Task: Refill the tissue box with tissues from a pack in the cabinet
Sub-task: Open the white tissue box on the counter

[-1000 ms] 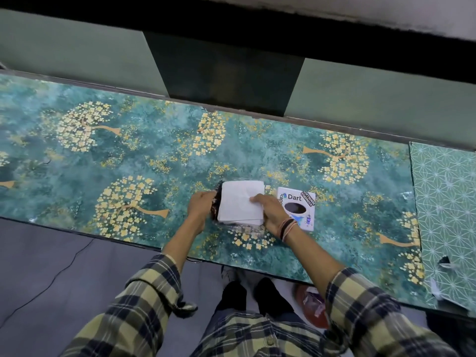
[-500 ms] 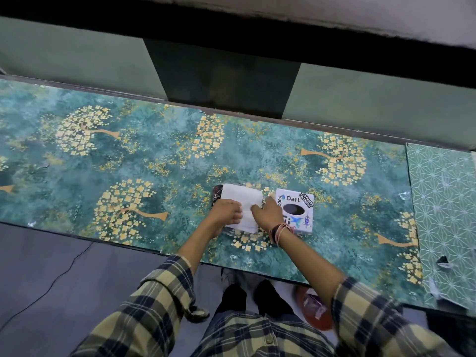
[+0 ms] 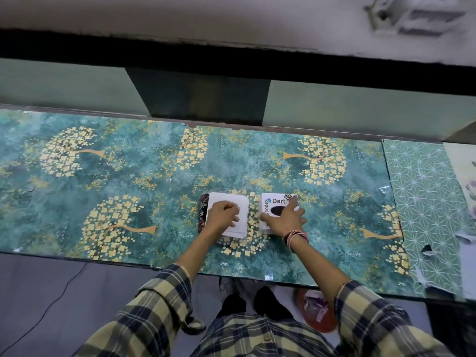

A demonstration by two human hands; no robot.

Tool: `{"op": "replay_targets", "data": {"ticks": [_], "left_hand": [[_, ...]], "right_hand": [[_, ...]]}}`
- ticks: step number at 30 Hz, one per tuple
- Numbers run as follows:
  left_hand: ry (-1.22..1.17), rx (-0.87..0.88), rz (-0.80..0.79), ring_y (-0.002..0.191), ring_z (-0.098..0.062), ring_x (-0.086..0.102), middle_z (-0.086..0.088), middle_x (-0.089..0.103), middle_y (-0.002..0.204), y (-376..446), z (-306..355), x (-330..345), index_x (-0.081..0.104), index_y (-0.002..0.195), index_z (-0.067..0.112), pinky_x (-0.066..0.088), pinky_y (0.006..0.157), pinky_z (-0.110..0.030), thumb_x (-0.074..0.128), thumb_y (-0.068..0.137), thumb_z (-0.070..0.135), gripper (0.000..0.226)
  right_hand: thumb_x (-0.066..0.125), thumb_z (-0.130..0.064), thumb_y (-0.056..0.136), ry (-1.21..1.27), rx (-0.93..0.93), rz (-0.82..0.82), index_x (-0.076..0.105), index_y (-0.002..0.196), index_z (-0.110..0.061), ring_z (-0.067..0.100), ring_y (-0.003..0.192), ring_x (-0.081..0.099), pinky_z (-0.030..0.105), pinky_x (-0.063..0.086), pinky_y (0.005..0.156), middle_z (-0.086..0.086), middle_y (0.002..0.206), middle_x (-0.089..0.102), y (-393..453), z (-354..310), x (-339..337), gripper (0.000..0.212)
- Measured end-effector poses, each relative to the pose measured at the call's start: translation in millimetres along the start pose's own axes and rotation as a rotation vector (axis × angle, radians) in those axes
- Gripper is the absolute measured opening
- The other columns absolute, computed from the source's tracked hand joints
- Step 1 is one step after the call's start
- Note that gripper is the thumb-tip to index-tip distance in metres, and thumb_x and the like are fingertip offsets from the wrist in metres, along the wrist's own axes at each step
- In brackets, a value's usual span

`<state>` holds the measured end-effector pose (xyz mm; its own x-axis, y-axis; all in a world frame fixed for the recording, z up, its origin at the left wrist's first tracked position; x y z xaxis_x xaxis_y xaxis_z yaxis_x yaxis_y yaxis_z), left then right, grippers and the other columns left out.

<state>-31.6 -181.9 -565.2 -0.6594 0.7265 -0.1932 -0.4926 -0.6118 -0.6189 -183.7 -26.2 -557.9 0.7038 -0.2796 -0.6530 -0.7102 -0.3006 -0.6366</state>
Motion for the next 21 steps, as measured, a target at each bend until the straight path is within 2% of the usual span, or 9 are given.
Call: {"op": "replay_targets", "data": {"ticks": [3, 5, 8, 10, 12, 15, 17, 19, 21], "left_hand": [[-0.112, 0.061, -0.037, 0.088, -0.024, 0.067, -0.011, 0.073, 0.100, -5, 17, 14, 0.072, 0.097, 0.014, 0.056, 0.075, -0.039, 0.066, 0.097, 0.019, 0.008], [-0.189, 0.059, -0.100, 0.100, -0.024, 0.067, -0.009, 0.073, 0.111, -9, 26, 27, 0.073, 0.103, 0.019, 0.055, 0.084, -0.041, 0.070, 0.094, 0.026, 0.012], [-0.265, 0.003, -0.249, 0.123, -0.029, 0.062, -0.011, 0.068, 0.132, -16, 33, 49, 0.068, 0.128, 0.019, 0.053, 0.096, -0.045, 0.076, 0.077, 0.046, 0.058], [-0.309, -0.037, -0.352, 0.121, -0.030, 0.064, -0.008, 0.069, 0.132, -19, 33, 63, 0.064, 0.135, 0.021, 0.053, 0.094, -0.045, 0.074, 0.075, 0.049, 0.067], [-0.356, -0.056, -0.416, 0.105, -0.025, 0.068, -0.003, 0.074, 0.117, -23, 34, 72, 0.068, 0.128, 0.025, 0.054, 0.082, -0.038, 0.071, 0.077, 0.045, 0.054], [-0.405, -0.046, -0.430, 0.098, -0.029, 0.066, -0.006, 0.076, 0.107, -26, 34, 78, 0.072, 0.117, 0.027, 0.055, 0.073, -0.034, 0.065, 0.080, 0.041, 0.040], [-0.387, 0.000, -0.412, 0.096, -0.030, 0.066, -0.008, 0.076, 0.106, -27, 37, 78, 0.073, 0.116, 0.025, 0.055, 0.072, -0.035, 0.062, 0.081, 0.038, 0.039], [-0.411, 0.015, -0.379, 0.096, -0.032, 0.066, -0.010, 0.075, 0.106, -24, 37, 74, 0.071, 0.116, 0.017, 0.058, 0.074, -0.042, 0.065, 0.077, 0.042, 0.047], [-0.499, 0.005, -0.353, 0.102, -0.036, 0.067, -0.017, 0.070, 0.115, -20, 34, 66, 0.061, 0.126, 0.002, 0.059, 0.077, -0.062, 0.069, 0.073, 0.050, 0.072]], "right_hand": [[0.077, -0.063, 0.063, 0.178, -0.057, 0.032, 0.019, 0.152, -0.020, 0.043, 0.126, 0.050, 0.052, 0.048, 0.101, 0.020, 0.146, 0.042, 0, 7, -21, 0.115], [0.077, -0.054, 0.066, 0.400, -0.161, 0.005, 0.042, 0.133, -0.020, 0.032, 0.107, 0.064, 0.050, 0.057, 0.088, 0.008, 0.125, 0.062, -8, 8, -35, 0.084], [0.070, -0.041, 0.078, 0.723, -0.184, -0.159, 0.055, 0.122, -0.022, 0.036, 0.103, 0.069, 0.056, 0.059, 0.076, 0.009, 0.119, 0.067, -24, 12, -42, 0.050], [0.067, -0.041, 0.080, 0.851, -0.178, -0.260, 0.059, 0.124, -0.027, 0.037, 0.098, 0.070, 0.050, 0.059, 0.071, 0.011, 0.120, 0.067, -34, 14, -43, 0.047], [0.068, -0.044, 0.074, 0.918, -0.180, -0.304, 0.063, 0.122, -0.034, 0.033, 0.090, 0.070, 0.048, 0.060, 0.070, 0.008, 0.114, 0.068, -40, 14, -44, 0.049], [0.068, -0.050, 0.065, 0.947, -0.199, -0.330, 0.067, 0.116, -0.037, 0.029, 0.084, 0.071, 0.048, 0.060, 0.069, 0.007, 0.110, 0.068, -42, 15, -42, 0.053], [0.068, -0.051, 0.064, 0.957, -0.180, -0.341, 0.067, 0.116, -0.035, 0.030, 0.083, 0.071, 0.049, 0.059, 0.070, 0.009, 0.111, 0.069, -42, 18, -37, 0.055], [0.068, -0.053, 0.063, 1.015, -0.132, -0.361, 0.064, 0.122, -0.027, 0.035, 0.090, 0.069, 0.050, 0.058, 0.072, 0.015, 0.116, 0.067, -39, 23, -33, 0.065], [0.065, -0.055, 0.064, 1.172, -0.059, -0.449, 0.060, 0.128, -0.016, 0.039, 0.097, 0.065, 0.050, 0.055, 0.077, 0.019, 0.118, 0.065, -36, 28, -27, 0.074]]}}
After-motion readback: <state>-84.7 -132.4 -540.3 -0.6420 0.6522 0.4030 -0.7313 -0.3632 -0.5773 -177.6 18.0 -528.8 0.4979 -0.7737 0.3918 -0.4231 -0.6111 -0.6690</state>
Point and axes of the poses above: each hand's wrist, its own y-axis towards the middle knuckle, its own x-axis out of the palm, z = x × y, the point moved 6 cm from there along y, towards the middle knuckle
